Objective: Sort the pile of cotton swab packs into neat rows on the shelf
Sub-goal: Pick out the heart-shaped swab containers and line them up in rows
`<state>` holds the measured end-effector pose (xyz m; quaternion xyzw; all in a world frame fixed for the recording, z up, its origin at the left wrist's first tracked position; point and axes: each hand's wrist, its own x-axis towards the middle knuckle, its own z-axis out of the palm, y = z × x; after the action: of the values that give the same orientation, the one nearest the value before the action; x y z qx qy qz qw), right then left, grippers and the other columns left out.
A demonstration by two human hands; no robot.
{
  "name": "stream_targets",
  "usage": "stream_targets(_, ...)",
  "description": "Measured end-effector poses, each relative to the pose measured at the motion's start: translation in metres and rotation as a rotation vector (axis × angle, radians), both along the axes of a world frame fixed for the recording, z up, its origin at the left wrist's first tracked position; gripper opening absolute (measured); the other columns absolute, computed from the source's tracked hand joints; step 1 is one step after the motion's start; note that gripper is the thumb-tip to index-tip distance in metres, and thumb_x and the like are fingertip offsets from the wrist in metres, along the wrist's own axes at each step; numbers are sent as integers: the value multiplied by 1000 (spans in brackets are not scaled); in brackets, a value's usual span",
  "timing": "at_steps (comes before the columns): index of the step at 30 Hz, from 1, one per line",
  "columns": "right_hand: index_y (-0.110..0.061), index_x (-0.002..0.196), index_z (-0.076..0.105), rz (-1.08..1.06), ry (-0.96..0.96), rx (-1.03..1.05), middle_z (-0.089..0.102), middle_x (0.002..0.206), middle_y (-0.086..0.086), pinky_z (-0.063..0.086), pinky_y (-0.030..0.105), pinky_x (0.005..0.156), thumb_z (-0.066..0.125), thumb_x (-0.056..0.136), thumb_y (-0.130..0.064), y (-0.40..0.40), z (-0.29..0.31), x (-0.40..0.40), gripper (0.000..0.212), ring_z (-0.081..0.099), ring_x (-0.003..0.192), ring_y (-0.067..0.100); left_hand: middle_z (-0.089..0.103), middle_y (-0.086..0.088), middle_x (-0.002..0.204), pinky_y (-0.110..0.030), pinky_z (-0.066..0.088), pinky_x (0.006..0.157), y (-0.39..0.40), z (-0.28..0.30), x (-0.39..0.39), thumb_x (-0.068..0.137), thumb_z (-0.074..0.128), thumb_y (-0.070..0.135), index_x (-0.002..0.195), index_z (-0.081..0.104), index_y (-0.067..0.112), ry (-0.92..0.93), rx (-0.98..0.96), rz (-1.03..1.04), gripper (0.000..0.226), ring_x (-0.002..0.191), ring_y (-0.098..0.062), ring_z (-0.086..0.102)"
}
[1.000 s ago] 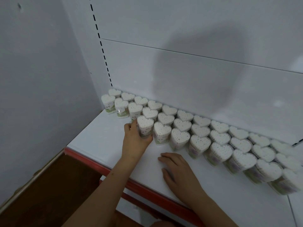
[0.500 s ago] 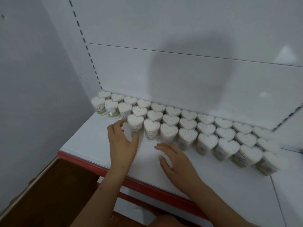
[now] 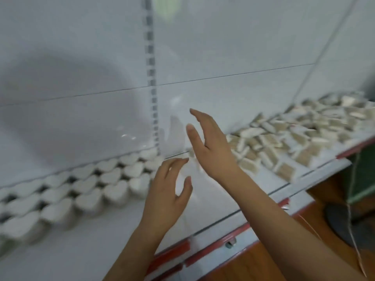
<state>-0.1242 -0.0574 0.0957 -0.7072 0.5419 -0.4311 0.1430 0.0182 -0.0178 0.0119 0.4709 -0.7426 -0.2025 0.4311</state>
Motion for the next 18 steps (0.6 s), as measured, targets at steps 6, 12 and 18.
stream_targets(6, -24, 151, 36, -261, 31, -44, 37, 153, -8, 31, 31, 115, 36, 103, -50, 20, 19, -202, 55, 32, 141, 7, 45, 14, 144, -30, 42, 110, -19, 8, -185, 96, 43, 48, 143, 47, 33, -42, -4, -227, 49, 135, -6, 42)
stream_targets(12, -21, 151, 34, -456, 128, -43, 37, 154, -1, 21, 21, 108, 38, 104, -48, 47, 29, -405, 55, 30, 141, 14, 48, 12, 140, -23, 37, 106, -21, -2, -374, 95, 41, 52, 142, 48, 29, -160, -35, -370, 53, 131, -5, 41)
stream_targets(18, -20, 151, 35, -616, 142, 6, 37, 154, 0, 21, 23, 108, 37, 104, -50, 57, 18, -551, 56, 31, 142, 16, 51, 9, 135, -29, 42, 105, -29, -17, -507, 93, 36, 56, 138, 50, 29, -171, 17, -431, 55, 124, -8, 46)
